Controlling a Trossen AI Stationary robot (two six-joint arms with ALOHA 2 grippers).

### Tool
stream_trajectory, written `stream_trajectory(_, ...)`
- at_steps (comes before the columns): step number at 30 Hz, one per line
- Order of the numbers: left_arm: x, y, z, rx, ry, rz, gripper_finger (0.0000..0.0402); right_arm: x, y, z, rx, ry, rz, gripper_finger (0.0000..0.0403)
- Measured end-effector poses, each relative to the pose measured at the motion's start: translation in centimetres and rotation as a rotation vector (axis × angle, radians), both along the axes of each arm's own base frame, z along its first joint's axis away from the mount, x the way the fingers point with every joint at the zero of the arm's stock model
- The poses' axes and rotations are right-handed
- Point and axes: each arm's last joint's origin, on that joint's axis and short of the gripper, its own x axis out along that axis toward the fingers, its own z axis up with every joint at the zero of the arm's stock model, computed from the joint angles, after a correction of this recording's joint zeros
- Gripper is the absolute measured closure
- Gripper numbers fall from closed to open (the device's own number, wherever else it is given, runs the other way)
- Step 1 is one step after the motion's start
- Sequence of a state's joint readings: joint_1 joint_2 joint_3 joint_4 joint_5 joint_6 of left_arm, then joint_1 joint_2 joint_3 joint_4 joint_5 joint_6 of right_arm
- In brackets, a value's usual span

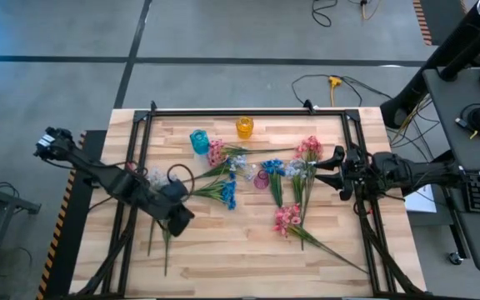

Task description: Sort flowers into vase by color

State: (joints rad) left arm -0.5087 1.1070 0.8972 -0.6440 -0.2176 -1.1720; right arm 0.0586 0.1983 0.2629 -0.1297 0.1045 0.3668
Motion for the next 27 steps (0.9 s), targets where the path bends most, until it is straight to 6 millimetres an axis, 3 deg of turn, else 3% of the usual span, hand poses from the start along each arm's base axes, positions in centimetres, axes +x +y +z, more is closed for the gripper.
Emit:
stream_trajectory(10,2.4,-2.2,-1.6,0.013,0.211,0.058,0.0402,0.6,0.0,0.0,0.032,0.033,-0.003,0.0193)
stream_trajectory(20,2.4,-2.6,-4.0,0.045,0.588,0.201,0.0401,0.9,0.1,-0.3,0.049,0.065,-0.005,0.0193)
stream_trajectory(27,3.2,-3.4,-4.4,0.022,0.655,0.165,0.0402,1.0,0.1,-0.4,0.032,0.070,-0.003,0.0193)
